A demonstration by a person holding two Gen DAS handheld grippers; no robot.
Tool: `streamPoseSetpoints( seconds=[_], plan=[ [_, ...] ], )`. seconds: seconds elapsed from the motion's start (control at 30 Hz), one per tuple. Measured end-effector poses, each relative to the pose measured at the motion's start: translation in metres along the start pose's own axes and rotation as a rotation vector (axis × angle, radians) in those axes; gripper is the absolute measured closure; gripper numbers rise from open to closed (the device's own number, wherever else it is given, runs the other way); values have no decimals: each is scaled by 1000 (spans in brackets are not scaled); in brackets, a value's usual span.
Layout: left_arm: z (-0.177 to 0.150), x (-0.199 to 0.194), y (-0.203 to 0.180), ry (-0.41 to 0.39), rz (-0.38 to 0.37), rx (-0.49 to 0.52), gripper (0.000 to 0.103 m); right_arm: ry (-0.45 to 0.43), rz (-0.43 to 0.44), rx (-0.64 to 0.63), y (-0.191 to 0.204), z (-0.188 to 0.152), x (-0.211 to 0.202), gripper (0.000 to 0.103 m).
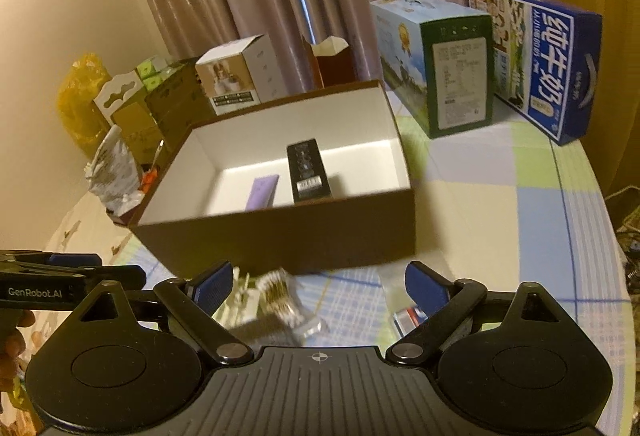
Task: Organize objects
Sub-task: 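Move both tools back toward the remaining items on the table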
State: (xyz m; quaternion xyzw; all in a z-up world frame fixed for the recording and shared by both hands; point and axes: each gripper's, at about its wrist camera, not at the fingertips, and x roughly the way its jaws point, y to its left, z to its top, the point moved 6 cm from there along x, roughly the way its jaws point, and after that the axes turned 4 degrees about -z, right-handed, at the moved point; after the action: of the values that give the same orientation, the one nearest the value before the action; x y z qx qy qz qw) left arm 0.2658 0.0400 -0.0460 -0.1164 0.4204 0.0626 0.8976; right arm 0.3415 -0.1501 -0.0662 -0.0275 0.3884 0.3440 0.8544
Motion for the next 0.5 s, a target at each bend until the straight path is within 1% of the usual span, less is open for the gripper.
streamPoseSetpoints(
  seconds=[0.23,0.5],
  plan=[
    [-34,-7,-8,31,-5,-17,21,31,-17,6,-14,-27,-17,13],
    [-62,-8,-12,67,-1,-46,21,74,-23,8,-24,-51,-24,12]
  ],
)
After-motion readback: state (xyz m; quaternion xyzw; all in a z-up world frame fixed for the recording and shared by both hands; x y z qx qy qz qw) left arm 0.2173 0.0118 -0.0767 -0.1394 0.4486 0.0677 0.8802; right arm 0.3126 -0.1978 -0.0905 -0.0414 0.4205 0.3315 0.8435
